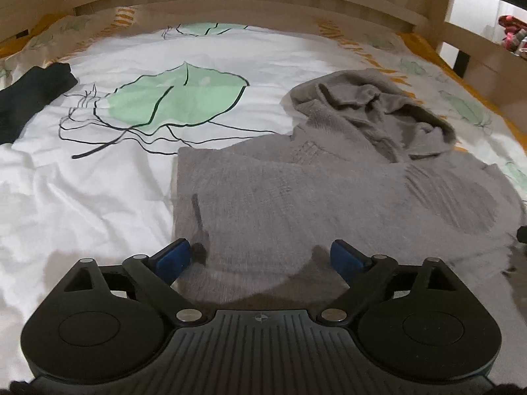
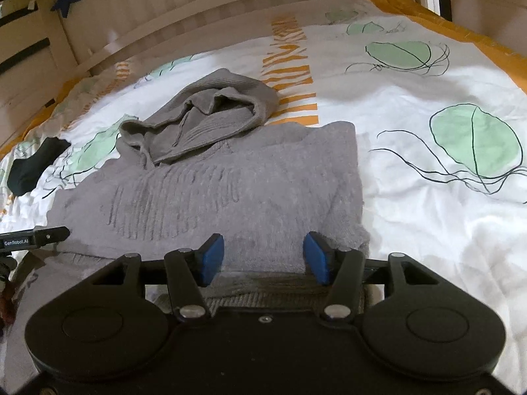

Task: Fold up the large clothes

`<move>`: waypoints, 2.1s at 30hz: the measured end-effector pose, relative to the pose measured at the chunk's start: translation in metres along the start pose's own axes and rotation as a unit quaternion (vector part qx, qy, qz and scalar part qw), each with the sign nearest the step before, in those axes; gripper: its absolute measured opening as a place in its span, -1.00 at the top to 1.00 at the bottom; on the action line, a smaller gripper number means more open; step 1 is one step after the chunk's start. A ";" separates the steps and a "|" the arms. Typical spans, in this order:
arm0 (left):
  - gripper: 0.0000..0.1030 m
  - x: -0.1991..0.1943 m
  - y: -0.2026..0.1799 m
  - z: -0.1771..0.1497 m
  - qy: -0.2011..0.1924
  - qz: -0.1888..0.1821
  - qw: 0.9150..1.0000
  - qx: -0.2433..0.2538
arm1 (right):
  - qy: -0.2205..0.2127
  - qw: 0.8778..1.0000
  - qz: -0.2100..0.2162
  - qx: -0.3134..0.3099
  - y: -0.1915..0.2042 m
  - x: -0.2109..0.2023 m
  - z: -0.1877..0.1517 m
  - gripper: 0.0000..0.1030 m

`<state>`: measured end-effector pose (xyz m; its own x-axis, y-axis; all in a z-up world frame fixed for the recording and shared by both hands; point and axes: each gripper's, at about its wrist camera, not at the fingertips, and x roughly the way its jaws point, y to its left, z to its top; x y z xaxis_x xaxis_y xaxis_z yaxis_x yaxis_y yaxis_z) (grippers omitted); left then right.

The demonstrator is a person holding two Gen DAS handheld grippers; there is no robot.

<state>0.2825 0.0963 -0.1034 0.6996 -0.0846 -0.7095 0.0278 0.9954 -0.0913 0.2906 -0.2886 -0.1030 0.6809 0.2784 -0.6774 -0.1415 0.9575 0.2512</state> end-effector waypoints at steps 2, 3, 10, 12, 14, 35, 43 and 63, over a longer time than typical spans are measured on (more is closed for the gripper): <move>-0.80 -0.014 -0.001 -0.003 -0.002 -0.006 1.000 0.001 | 0.002 1.000 0.003 -0.005 0.002 -0.013 -0.001 -0.25; -0.80 -0.022 0.000 -0.006 0.000 -0.011 1.000 -0.001 | 0.005 1.000 0.005 -0.007 0.002 -0.019 -0.003 -0.26; -0.80 -0.062 -0.005 -0.040 0.031 -0.053 0.998 -0.002 | 0.029 0.998 0.053 -0.028 0.012 -0.064 -0.028 -0.27; -0.80 -0.068 -0.010 -0.056 0.047 -0.067 0.997 0.012 | 0.064 0.993 0.089 -0.043 0.019 -0.070 -0.039 -0.31; -0.80 -0.070 -0.014 -0.069 0.062 -0.076 0.995 0.016 | 0.112 0.984 0.124 -0.065 0.028 -0.074 -0.051 -0.33; -0.80 -0.111 -0.052 -0.058 0.029 -0.137 0.987 0.078 | 0.283 0.898 0.292 -0.168 0.053 -0.155 -0.056 -0.51; -0.80 -0.088 -0.064 0.011 -0.036 -0.117 0.988 0.089 | 0.094 0.964 0.188 -0.166 0.075 -0.108 0.005 -0.56; -0.36 0.099 -0.092 0.127 -0.052 -0.004 0.968 0.245 | -0.046 0.983 -0.005 -0.179 0.054 0.083 0.123 -0.16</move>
<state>0.4395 0.0017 -0.0768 0.7650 -0.1138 -0.6339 0.3522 0.8980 0.2638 0.4276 -0.2226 -0.0607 0.7435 0.2768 -0.6088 -0.3670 0.9299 -0.0254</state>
